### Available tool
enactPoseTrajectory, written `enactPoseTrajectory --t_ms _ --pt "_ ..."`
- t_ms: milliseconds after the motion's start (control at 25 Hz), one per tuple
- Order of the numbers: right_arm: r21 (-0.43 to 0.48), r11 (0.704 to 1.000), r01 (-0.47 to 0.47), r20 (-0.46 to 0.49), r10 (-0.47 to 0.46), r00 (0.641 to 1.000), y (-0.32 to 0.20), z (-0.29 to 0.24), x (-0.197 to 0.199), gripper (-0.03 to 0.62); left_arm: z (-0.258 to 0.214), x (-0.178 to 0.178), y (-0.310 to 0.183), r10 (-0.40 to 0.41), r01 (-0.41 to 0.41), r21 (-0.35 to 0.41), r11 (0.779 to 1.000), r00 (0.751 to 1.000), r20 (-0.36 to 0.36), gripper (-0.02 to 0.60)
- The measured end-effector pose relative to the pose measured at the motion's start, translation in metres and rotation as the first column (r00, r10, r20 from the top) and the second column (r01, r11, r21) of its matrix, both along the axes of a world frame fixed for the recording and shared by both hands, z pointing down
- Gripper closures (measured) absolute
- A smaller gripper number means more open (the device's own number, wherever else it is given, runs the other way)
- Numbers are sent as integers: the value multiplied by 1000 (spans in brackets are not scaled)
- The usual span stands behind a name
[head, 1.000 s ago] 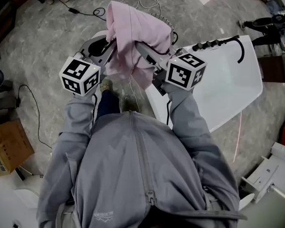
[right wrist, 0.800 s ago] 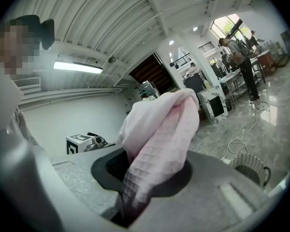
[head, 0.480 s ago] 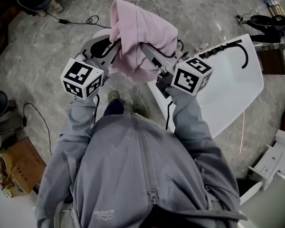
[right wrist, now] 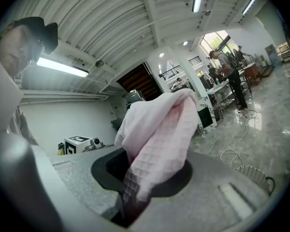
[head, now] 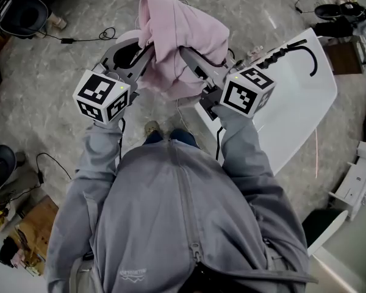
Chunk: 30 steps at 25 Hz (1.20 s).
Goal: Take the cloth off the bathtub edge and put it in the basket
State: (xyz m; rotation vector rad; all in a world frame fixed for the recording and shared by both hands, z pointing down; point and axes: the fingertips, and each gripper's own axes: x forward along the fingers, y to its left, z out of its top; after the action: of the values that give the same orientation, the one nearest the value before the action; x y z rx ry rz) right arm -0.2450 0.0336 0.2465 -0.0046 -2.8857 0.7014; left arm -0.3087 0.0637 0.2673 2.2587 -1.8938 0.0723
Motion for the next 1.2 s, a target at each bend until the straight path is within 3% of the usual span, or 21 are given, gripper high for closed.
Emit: enactPoseTrajectory --t_ms 560,1200 --pt "-10 988 -151 6 151 988 -70 6 14 505 6 12 -77 146 -146 2 989 989 -14 520" --pt "26 944 -328 14 328 945 -206 18 33 505 18 28 -225 321 -319 41 947 946 -44 518"
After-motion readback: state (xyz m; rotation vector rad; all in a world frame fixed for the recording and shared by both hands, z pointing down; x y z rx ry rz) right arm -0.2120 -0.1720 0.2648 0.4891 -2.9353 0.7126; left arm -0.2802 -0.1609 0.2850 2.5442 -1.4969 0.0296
